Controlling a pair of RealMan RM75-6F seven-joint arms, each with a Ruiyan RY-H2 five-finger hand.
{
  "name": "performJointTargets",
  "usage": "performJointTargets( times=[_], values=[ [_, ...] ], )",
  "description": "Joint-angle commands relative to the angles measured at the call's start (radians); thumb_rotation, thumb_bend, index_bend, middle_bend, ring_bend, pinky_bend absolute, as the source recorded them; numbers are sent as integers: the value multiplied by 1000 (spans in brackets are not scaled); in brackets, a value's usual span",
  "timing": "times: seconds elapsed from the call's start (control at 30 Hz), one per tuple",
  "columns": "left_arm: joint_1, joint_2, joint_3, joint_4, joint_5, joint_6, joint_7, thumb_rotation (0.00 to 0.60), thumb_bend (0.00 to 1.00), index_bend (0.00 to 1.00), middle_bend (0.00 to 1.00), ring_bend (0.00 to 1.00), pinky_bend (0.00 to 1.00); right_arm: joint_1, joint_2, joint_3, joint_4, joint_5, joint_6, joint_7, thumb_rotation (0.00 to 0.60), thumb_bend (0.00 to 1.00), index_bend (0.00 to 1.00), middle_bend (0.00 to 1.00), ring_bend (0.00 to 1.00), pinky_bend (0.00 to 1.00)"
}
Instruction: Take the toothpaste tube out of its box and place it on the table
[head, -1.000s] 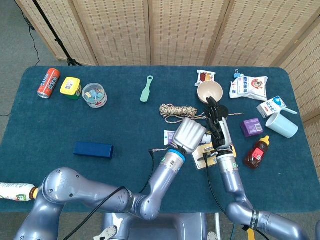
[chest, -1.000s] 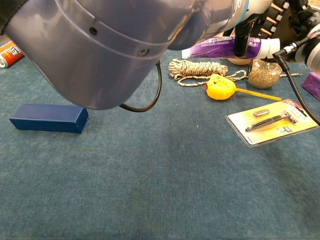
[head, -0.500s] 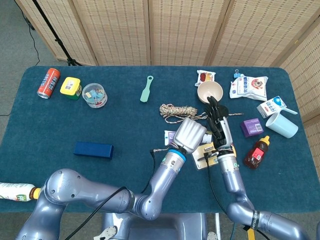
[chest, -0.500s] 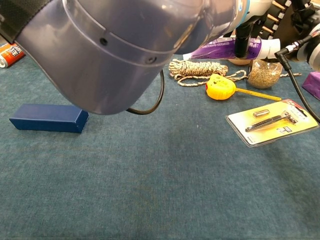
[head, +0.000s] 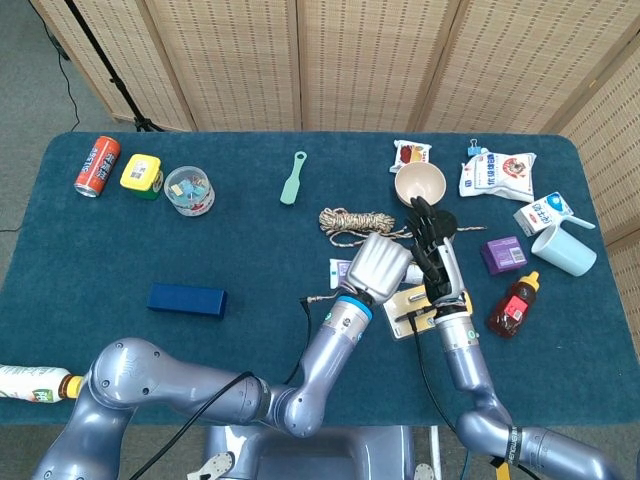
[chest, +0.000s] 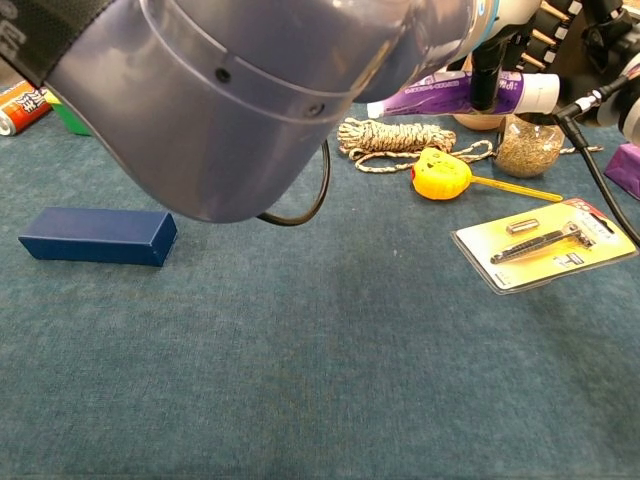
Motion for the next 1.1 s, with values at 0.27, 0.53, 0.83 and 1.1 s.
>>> performJointTargets(
  times=[0.27, 0.53, 0.83, 1.1],
  values=[
    [-8, -11, -13, 7, -4, -3, 6, 600, 845, 670, 637, 674, 664, -4, -2, -20, -4, -14, 11, -16, 275, 0, 0, 0, 0, 0],
    [-14, -17, -18, 12, -9, 0, 17, 600, 845, 671, 638, 674, 664, -6, 0, -26, -11, -20, 15, -14, 274, 0, 0, 0, 0, 0],
    [-7, -13, -14, 3, -3, 3, 20, 600, 845, 671, 638, 674, 664, -12, 7, -22, -5, -14, 23, -14, 277, 0, 0, 0, 0, 0],
    [32, 31, 16, -71, 35, 28, 15, 600, 844, 671, 638, 668, 664, -8, 23, -7, 14, -7, 18, -8, 277, 0, 0, 0, 0, 0]
  ],
)
